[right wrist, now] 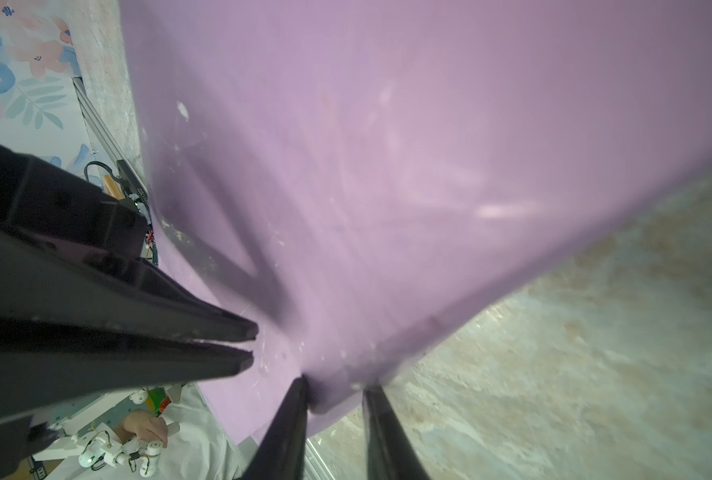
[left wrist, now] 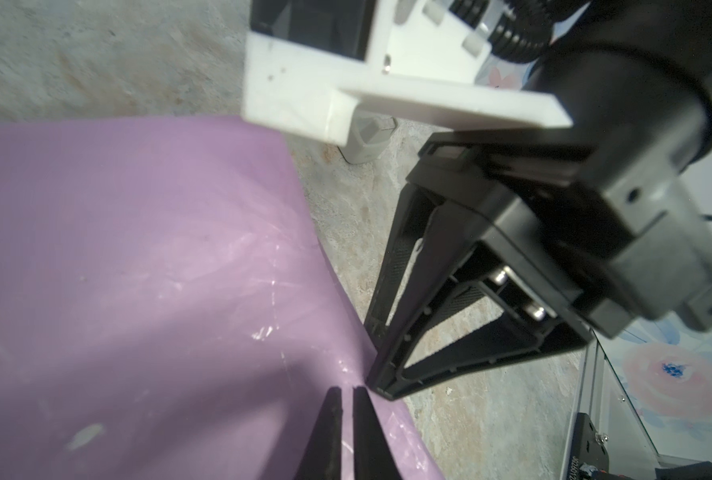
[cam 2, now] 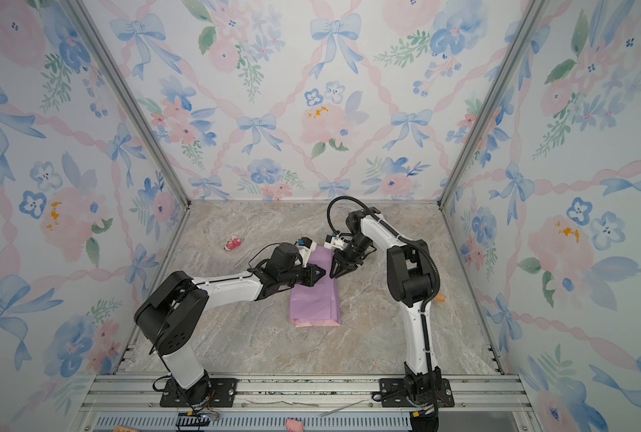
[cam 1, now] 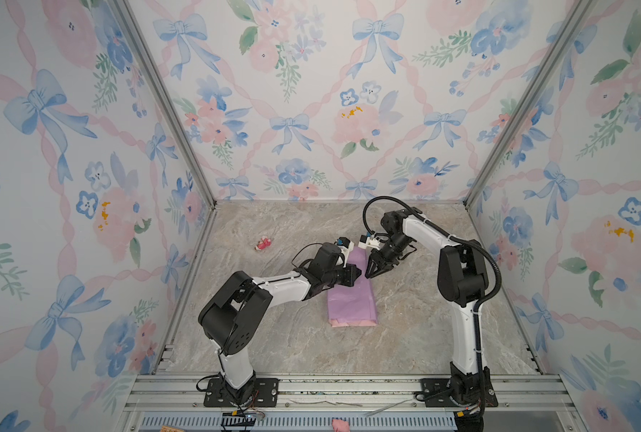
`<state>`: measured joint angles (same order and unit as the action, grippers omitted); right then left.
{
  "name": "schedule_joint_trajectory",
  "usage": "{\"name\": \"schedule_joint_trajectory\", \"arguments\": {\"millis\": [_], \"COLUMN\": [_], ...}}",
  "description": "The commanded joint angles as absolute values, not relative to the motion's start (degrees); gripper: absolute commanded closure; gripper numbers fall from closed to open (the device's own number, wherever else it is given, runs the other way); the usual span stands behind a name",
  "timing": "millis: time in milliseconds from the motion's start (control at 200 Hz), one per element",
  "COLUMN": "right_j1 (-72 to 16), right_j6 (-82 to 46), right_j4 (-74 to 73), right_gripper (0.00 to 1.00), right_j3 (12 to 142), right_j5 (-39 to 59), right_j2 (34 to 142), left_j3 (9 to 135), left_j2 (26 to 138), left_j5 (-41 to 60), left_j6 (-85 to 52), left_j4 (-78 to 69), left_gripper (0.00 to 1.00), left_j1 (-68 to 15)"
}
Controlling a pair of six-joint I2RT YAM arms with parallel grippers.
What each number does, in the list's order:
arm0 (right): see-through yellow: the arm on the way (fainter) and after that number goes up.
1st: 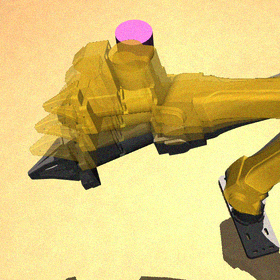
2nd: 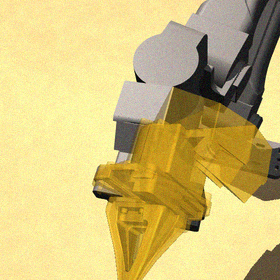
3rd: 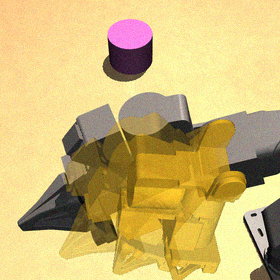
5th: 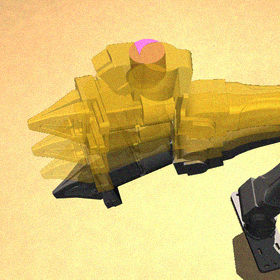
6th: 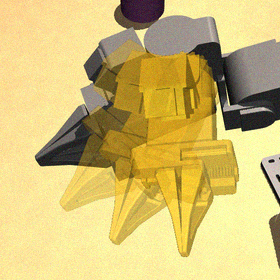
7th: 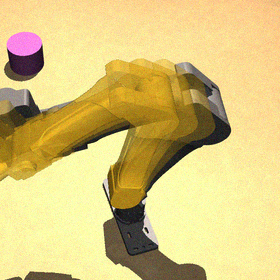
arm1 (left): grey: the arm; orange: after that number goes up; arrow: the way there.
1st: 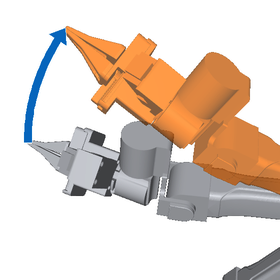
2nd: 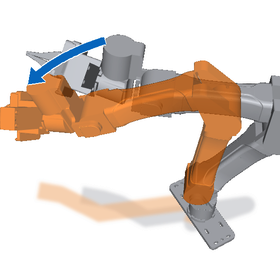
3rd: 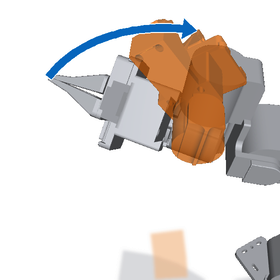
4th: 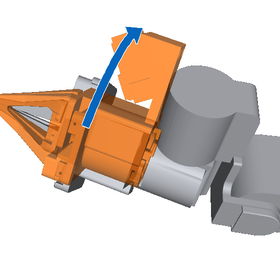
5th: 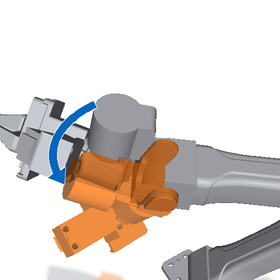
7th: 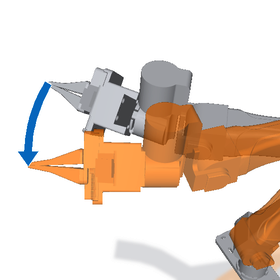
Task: Wrap the gift box in paper
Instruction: 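Release the paper end with the left gripper and draw it back toward the robot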
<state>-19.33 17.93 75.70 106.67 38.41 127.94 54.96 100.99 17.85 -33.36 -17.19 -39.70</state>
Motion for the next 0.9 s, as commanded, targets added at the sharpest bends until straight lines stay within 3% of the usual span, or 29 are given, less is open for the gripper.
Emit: {"name": "schedule_joint_trajectory", "arguments": {"millis": [0,330,435,895], "right_j1": [-19.34,-19.06,-19.03,-19.05], "right_j6": [17.2,17.09,17.05,16.7], "right_j4": [75.3,74.95,74.66,74.57], "right_gripper": [0.73,0.73,0.73,0.7], "right_j3": [105.65,105.0,104.94,105.29], "right_j5": [38.31,38.32,38.82,39.11], "right_j2": [126.65,126.21,126.18,126.08], "left_j3": [53.88,48.95,48.91,44.79], "left_j2": [97.95,86.19,85.87,88.31], "left_j5": [16.79,4.54,3.77,10.18], "left_j6": [-33.55,-36.14,-36.96,-41.09], "left_j4": [-18.13,-8.2,-2.93,-6.59], "left_gripper": [0.82,0.55,0.53,0.54], "left_j1": [-38.91,-36.27,-35.59,-35.69]}}
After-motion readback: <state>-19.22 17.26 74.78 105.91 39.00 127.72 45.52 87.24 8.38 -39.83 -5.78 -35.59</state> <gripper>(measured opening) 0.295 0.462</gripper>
